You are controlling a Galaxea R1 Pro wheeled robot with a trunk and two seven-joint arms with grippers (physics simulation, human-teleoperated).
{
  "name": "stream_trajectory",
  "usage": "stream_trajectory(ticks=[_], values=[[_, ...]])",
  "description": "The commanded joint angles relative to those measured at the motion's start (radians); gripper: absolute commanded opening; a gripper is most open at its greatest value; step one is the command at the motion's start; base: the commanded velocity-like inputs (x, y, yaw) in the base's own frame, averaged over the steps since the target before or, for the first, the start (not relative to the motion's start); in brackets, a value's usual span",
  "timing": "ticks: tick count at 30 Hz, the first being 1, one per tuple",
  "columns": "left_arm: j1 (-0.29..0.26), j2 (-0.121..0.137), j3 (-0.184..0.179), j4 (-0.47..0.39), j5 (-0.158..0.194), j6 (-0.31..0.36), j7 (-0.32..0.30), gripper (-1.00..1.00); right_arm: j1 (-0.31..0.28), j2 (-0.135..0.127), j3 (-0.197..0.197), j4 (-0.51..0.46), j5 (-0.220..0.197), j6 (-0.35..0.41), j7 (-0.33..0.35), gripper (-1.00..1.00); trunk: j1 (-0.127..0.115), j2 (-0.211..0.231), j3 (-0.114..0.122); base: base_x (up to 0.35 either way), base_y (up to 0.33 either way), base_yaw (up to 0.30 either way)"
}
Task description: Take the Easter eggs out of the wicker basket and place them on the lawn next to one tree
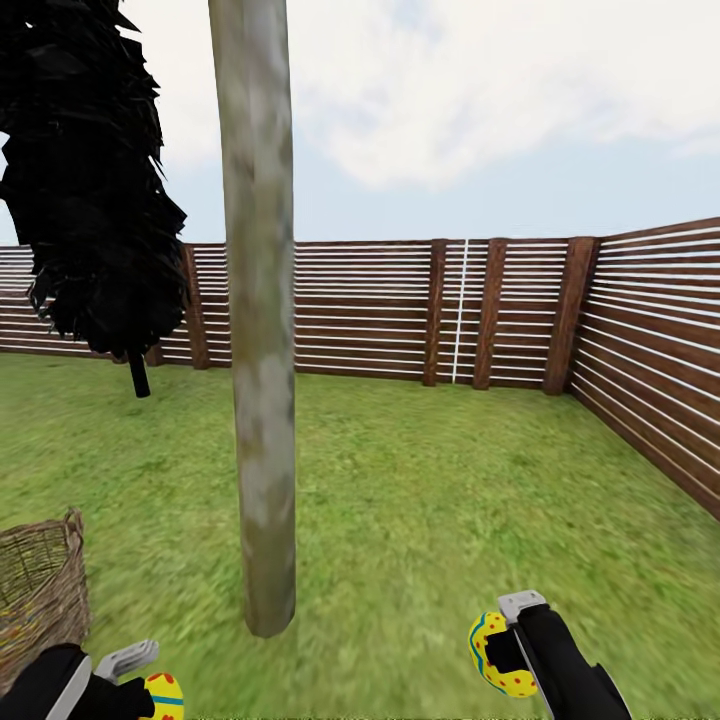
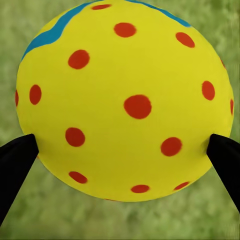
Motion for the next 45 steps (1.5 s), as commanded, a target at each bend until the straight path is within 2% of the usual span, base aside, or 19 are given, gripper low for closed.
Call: stream_trajectory(ticks=[1,45], values=[[-0.001,0.000,0.003,-0.001,0.000,0.005,-0.004,-1.00,-0.001,0.000,-0.001,-0.001,0.011,0.003,0.009,-1.00,0.004,-0.008,-0.004,0.000,0.000,0.000],[-0.001,-0.003,0.001,0.000,-0.002,0.005,-0.004,-1.00,-0.001,0.005,0.000,0.036,0.017,0.002,0.002,-1.00,0.172,-0.316,-0.142,0.000,0.000,0.000]])
